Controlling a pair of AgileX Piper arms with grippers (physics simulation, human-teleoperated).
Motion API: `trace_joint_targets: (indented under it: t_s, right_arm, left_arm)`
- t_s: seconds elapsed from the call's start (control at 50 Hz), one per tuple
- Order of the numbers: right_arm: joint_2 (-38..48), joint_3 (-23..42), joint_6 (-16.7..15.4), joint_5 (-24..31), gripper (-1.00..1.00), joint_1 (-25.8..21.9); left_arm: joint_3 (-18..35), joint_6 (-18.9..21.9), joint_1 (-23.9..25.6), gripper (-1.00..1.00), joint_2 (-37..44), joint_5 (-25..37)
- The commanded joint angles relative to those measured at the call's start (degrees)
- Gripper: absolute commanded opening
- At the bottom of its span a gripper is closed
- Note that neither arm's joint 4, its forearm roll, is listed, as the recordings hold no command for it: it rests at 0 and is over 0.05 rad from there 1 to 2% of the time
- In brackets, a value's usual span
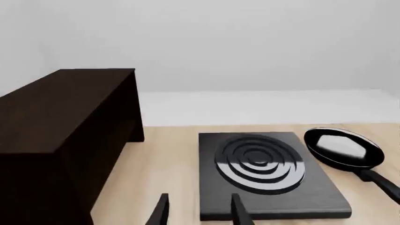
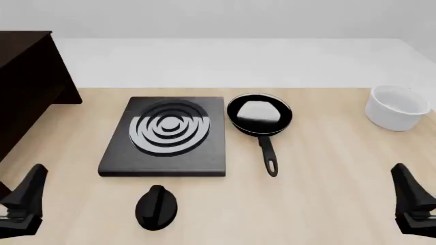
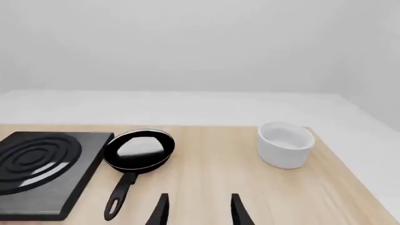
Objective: Put the frying pan on the cabinet shelf.
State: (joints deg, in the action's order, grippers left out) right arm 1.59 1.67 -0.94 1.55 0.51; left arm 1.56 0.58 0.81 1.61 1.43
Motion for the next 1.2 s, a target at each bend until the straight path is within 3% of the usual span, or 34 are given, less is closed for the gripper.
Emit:
trace_joint_targets:
  t_s: [0.02, 0.06, 0.16, 0.22, 0.34, 0.4, 0.48, 0.56, 0.6, 0.62, 0.66, 0.68, 0.74, 0.78, 0.82, 0.96, 1.06, 1.14, 1.2]
  right_arm:
    - [-1.17, -0.07, 1.11, -1.06, 1.00, -0.29]
    - [-1.24, 0.46, 0.94, -0.57, 1.00, -0.43]
    - [-1.45, 3.07, -3.68, 0.93, 1.00, -0.10]
    - [-1.45, 5.52, -1.45, 3.30, 1.00, 0.13]
    - [-1.28, 9.14, -2.01, 6.41, 1.00, -0.26]
    - [-0.76, 10.61, -0.69, 7.77, 1.00, -0.30]
    - [0.97, 11.93, -4.38, 8.68, 1.00, -1.81]
    - [3.42, 13.22, -4.72, 8.79, 1.00, -1.97]
    - [7.26, 13.80, -5.53, 8.33, 1.00, -4.21]
    - [7.10, 15.01, -4.49, 9.18, 1.00, -4.62]
    - [7.76, 17.28, 2.88, 10.77, 1.00, -4.06]
    - [8.56, 18.60, 2.70, 11.73, 1.00, -4.09]
    - [15.32, 19.07, -4.18, 10.34, 1.00, -5.31]
    - [21.48, 20.01, -1.22, 10.12, 1.00, -6.10]
    - [23.76, 20.67, -4.83, 9.46, 1.00, -6.72]
    - [29.58, 23.87, -4.83, 9.87, 1.00, -8.11]
    - [34.22, 25.86, -4.20, 11.03, 1.00, -11.59]
    - [37.95, 26.88, -6.61, 11.38, 1.00, -12.72]
    - [41.33, 28.25, -3.78, 11.86, 1.00, -12.71]
  left_arm:
    - [-1.16, -2.03, -0.63, 1.00, -1.19, -1.39]
    - [-1.14, -1.53, -0.62, 1.00, -1.02, -1.32]
    - [-1.28, -2.11, -0.67, 1.00, -0.27, -1.78]
    - [-1.28, -2.21, -0.06, 1.00, -0.32, -1.64]
    - [-1.38, -2.09, 0.26, 1.00, -0.18, -1.82]
    - [-1.38, -2.18, 0.40, 1.00, 0.04, -1.96]
    - [-1.40, -1.93, 0.70, 1.00, 0.05, -1.79]
    - [-1.43, -1.87, 0.82, 1.00, 0.03, -1.77]
    - [-1.44, -1.78, 0.78, 1.00, 0.10, -1.79]
    - [-1.38, -1.67, 0.44, 1.00, -0.18, -1.65]
    - [-1.41, -1.78, 0.39, 1.00, -0.17, -1.76]
    - [-1.36, -1.83, 0.40, 1.00, -0.14, -1.67]
    - [-1.43, -1.66, 1.10, 1.00, -0.11, -1.52]
    - [-1.51, -1.63, 1.37, 1.00, 0.11, -1.71]
    - [-1.44, -1.64, 1.45, 1.00, -0.06, -1.50]
    - [-1.40, -1.85, 1.29, 1.00, -0.19, -1.40]
    - [-1.48, -1.82, 1.55, 1.00, -0.14, -1.41]
    - [-1.46, -2.00, 1.81, 1.00, -0.23, -1.25]
    - [-1.47, -2.04, 1.97, 1.00, -0.24, -1.21]
